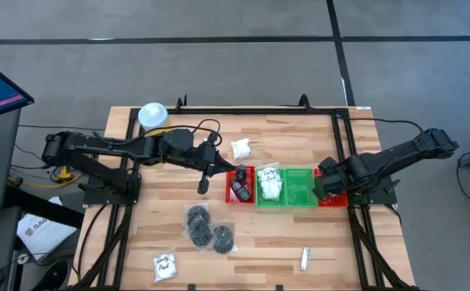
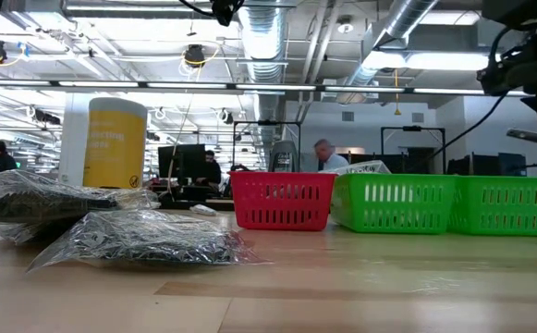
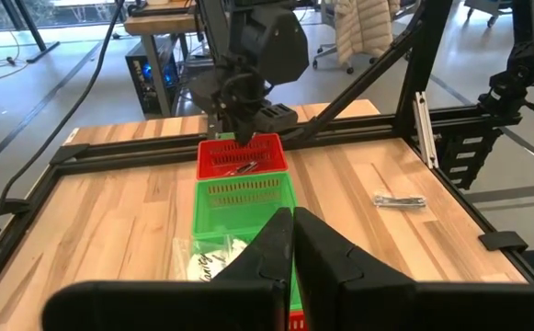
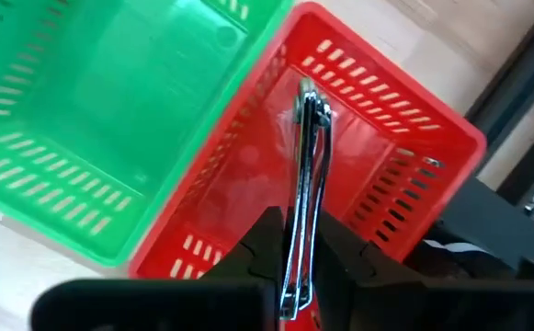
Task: Pick & Place Travel size toiletries
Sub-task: Put the silver nail cutter into the right red bin
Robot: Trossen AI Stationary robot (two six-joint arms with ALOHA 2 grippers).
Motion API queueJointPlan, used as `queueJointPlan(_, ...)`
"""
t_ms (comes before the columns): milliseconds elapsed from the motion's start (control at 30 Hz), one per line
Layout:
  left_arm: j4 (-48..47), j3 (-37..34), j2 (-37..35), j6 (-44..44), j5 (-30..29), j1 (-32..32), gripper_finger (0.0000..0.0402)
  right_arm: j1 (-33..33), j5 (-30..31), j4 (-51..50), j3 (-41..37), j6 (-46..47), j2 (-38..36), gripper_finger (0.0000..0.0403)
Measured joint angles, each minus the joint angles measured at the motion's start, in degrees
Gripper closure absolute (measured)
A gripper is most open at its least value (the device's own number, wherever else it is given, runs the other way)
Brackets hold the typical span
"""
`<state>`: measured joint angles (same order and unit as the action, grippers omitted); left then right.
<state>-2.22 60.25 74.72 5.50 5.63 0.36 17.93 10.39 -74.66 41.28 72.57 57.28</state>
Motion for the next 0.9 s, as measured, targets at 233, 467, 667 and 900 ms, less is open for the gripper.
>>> queueJointPlan(233,0.0,0.0,0.0,0.0,0.0,0.0,0.0398,-0.1,-0.7,-0.4,-0.1,-0.5,0.1,0.0379)
queueJointPlan(467,0.0,0.0,0.0,0.0,0.0,0.0,0.0398,-2.0,-1.6,-1.9,-0.6,-1.4,0.0,0.0377)
queueJointPlan(667,0.0,0.0,0.0,0.0,0.0,0.0,0.0398,-2.4,-1.8,-2.2,-0.6,-2.7,0.1,0.0358)
queueJointPlan(900,0.0,0.0,0.0,0.0,0.0,0.0,0.0398,-2.4,-1.8,-2.2,-0.6,-2.7,0.1,0.035)
